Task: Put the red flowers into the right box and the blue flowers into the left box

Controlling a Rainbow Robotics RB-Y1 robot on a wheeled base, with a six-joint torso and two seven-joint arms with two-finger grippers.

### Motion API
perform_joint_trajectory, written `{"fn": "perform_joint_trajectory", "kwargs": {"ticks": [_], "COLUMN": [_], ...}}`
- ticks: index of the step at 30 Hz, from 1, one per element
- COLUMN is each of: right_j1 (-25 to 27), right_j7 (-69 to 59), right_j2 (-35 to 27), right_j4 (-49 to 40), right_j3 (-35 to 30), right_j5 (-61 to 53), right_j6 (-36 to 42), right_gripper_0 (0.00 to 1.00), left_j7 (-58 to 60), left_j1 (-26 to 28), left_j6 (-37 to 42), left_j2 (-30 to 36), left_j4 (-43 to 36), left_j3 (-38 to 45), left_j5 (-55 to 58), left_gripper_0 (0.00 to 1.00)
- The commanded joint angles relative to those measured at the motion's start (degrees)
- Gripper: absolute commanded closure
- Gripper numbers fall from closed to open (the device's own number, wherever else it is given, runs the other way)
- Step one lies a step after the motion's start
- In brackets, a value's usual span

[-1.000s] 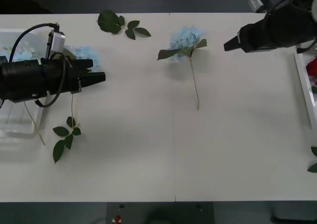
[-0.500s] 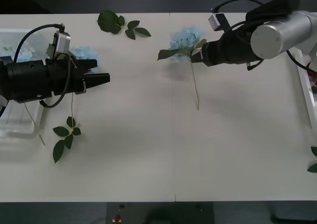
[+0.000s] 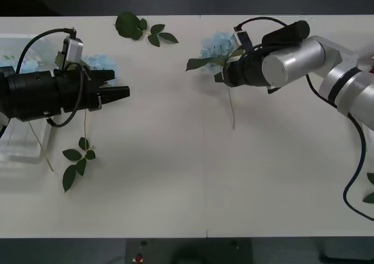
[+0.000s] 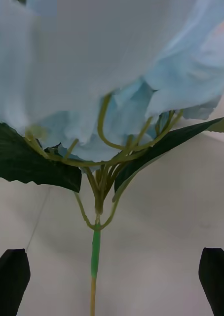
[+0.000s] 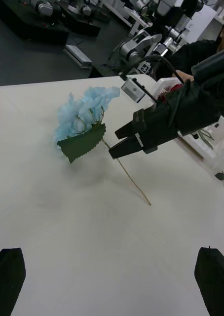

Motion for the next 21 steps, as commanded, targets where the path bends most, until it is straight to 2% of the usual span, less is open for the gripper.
{"fn": "perform_joint_trajectory", "kwargs": {"ticks": [1,7,8,11,12,15,17,21], "right_j1": [-2.1,-2.0,-2.0,-2.0,-2.1,-2.0,-2.0,-2.0], "right_j7": [2.3,3.1,3.2,3.3,3.3,3.3,3.3,3.3], "right_j2": [2.4,4.7,4.7,5.2,5.2,5.2,5.4,5.5], "right_j4": [3.1,6.1,6.4,6.8,6.8,6.8,6.8,6.8], "right_j3": [-0.1,-0.1,-0.1,-0.1,-0.1,-0.1,-0.1,-0.1], "right_j5": [1.8,3.2,3.5,4.3,4.8,5.3,5.4,6.0], "right_j6": [-0.9,-1.9,-2.0,-1.9,-1.9,-1.9,-1.8,-1.7], "right_gripper_0": [0.00,0.00,0.03,0.36,0.58,0.85,0.99,1.00], "left_j7": [1.4,1.3,1.3,1.3,1.3,1.2,1.1,1.1], "left_j1": [-1.7,-1.6,-1.5,-1.6,-1.5,-1.5,-1.5,-1.5], "left_j6": [-0.2,-0.5,-0.6,-0.7,-0.7,-0.7,-0.7,-0.7], "left_j2": [0.1,0.1,0.1,0.1,0.1,0.0,0.0,0.0], "left_j4": [-1.6,-1.5,-1.5,-1.6,-1.6,-1.5,-1.5,-1.5], "left_j3": [1.1,1.0,1.0,1.0,1.0,1.0,1.0,1.0], "left_j5": [-0.3,-1.2,-1.2,-1.2,-1.3,-1.6,-1.8,-1.8], "left_gripper_0": [0.00,0.00,0.00,0.00,0.00,0.00,0.00,0.00]}}
